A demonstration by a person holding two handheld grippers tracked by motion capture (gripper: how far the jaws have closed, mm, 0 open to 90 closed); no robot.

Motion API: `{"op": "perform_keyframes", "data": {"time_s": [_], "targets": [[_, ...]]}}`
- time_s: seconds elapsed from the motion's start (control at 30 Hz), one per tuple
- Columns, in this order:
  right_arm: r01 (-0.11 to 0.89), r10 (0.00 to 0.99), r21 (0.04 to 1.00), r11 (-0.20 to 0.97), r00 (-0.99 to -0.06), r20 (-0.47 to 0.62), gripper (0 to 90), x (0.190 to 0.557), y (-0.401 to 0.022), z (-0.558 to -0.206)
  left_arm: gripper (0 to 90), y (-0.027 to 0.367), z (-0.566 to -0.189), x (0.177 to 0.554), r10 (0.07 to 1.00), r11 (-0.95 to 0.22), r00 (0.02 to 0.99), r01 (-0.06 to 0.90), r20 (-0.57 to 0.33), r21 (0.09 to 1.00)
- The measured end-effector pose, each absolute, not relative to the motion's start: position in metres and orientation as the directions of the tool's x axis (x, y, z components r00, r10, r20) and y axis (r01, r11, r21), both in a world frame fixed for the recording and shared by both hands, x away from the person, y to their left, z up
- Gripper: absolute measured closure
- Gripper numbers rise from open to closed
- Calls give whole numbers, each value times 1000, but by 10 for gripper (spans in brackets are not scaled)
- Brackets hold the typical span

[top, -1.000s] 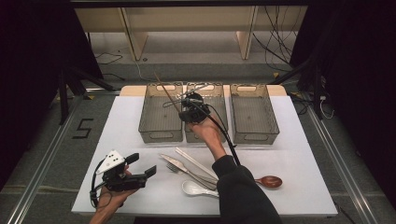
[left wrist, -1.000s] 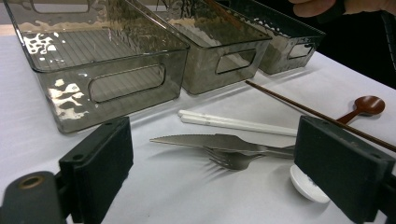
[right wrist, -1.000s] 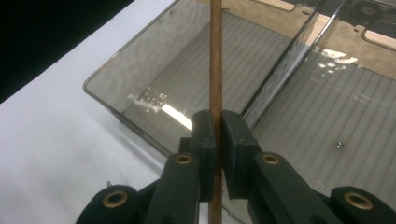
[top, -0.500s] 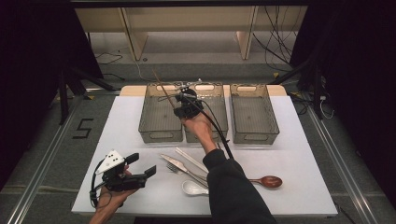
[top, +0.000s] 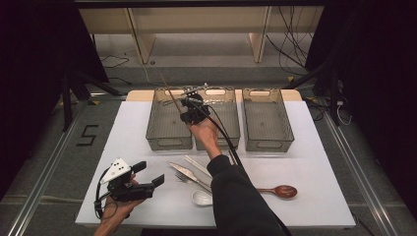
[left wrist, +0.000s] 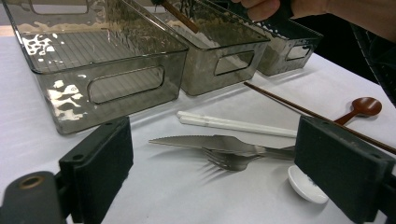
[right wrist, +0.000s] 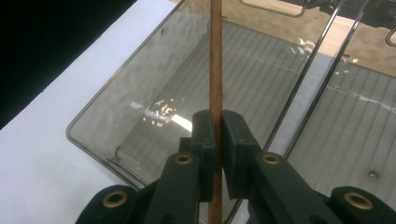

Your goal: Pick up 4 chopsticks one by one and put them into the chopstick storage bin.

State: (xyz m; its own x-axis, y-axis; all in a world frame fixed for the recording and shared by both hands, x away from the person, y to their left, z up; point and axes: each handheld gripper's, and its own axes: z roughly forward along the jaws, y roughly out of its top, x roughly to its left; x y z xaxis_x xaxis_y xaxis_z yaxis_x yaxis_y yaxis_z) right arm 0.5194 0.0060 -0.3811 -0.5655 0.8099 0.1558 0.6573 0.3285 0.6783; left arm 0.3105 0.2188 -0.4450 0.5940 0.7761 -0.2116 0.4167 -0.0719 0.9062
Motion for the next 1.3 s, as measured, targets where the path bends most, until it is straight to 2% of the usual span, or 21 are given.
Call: {"op": "perform_keyframes", "data": {"time_s": [0.9, 0.93, 0.97, 1.0, 1.3], "targets": [[685, 827, 652, 325, -541, 156, 835, 529, 18, -393, 111, 219, -444, 310, 774, -65, 594, 418, -218, 906], [687, 825, 649, 327, -543, 159, 778, 529, 18, -394, 111, 219, -444, 310, 774, -65, 595, 418, -218, 906], [694, 824, 645, 321, -541, 172, 679, 531, 18, -395, 111, 219, -444, 310, 774, -65, 595, 417, -218, 907], [701, 821, 640, 315, -540, 188, 642, 531, 18, -395, 112, 219, -445, 310, 774, -66, 595, 417, -217, 906], [680, 794, 653, 333, -576, 194, 466, 524, 7, -382, 111, 220, -445, 310, 776, -63, 592, 417, -218, 907]]}}
